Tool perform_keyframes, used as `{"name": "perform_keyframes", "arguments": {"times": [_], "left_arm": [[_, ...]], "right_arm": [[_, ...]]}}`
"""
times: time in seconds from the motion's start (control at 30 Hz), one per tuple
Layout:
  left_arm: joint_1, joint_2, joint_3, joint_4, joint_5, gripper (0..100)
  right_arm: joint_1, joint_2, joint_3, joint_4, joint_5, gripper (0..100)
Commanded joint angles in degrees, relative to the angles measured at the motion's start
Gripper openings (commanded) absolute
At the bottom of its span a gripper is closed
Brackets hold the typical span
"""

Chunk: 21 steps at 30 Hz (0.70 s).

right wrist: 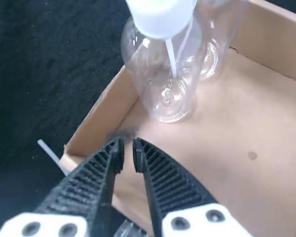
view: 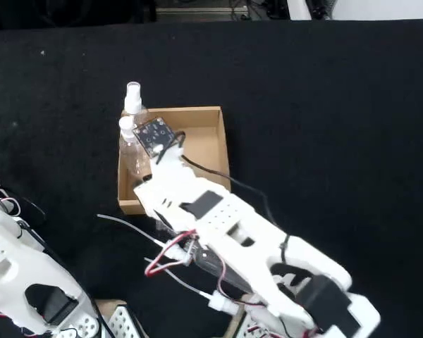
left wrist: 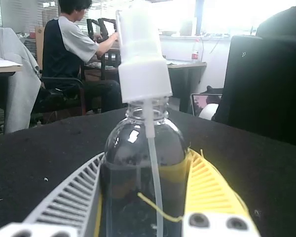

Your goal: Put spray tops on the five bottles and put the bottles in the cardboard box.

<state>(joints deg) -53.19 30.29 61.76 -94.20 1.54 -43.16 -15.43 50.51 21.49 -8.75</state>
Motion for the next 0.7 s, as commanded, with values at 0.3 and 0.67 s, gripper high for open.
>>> {"name": "perform_keyframes", "arguments": {"times": [0.3,0.67], "left_arm": [[-0.84,-0.44,-1.71,-1.76,-0.35,3],[-0.75,-0.35,-1.8,-1.76,-0.18,3]], "right_arm": [[2.37,11.91,-13.93,-1.58,-0.35,1.1],[3.25,15.25,-14.64,-5.89,-0.35,1.1]]}}
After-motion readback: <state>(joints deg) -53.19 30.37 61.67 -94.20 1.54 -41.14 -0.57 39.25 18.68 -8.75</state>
